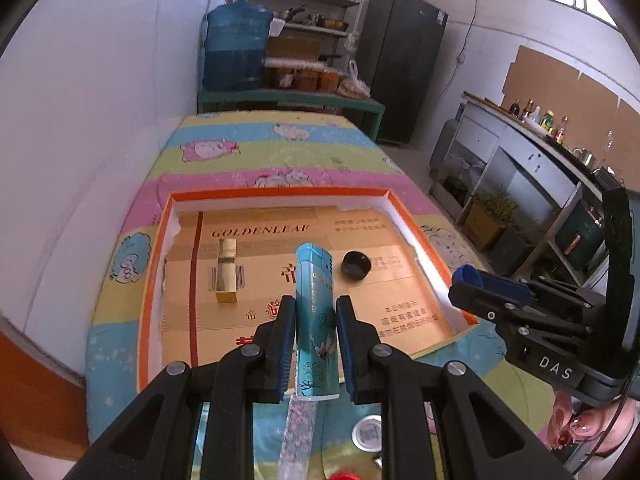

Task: Organize rigid objects
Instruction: 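Carry the teal lighter and blue cap into the box lid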

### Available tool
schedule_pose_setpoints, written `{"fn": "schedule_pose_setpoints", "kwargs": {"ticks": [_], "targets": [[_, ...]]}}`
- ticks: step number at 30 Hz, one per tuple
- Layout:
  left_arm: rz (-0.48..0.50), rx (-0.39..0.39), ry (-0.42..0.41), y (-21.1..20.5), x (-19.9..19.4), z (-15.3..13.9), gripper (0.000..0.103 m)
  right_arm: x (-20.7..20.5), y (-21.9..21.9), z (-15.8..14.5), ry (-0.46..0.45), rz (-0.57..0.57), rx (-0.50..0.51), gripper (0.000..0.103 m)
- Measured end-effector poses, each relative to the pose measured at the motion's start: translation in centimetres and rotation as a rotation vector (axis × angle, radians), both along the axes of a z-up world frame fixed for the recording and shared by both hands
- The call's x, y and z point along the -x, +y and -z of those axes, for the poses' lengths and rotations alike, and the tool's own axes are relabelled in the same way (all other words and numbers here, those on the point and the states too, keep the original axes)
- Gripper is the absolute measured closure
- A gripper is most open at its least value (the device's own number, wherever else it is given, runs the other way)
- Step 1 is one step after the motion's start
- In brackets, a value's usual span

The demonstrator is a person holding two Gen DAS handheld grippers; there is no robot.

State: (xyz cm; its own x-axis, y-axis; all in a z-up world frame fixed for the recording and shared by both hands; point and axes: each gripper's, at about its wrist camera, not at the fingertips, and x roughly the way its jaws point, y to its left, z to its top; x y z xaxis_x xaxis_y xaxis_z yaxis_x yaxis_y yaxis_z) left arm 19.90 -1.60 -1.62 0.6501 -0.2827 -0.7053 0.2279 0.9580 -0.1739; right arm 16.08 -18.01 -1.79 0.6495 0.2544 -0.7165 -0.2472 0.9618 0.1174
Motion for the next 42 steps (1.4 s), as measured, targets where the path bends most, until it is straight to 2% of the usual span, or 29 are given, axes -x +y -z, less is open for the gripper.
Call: {"fn": "schedule_pose_setpoints", "kwargs": {"ticks": [15,42], "targets": [[-0.017,-0.008,0.074,-1.0,-4.5,3.2,0.082,-5.0,-0.1,3.0,0.071,-0.005,0.009,0.072],[-0.016,-0.011,0.147,-1.7,-7.3,6.3,0.082,-7.4,1.4,5.7,0.120,-0.041,0.066,0.072]]}}
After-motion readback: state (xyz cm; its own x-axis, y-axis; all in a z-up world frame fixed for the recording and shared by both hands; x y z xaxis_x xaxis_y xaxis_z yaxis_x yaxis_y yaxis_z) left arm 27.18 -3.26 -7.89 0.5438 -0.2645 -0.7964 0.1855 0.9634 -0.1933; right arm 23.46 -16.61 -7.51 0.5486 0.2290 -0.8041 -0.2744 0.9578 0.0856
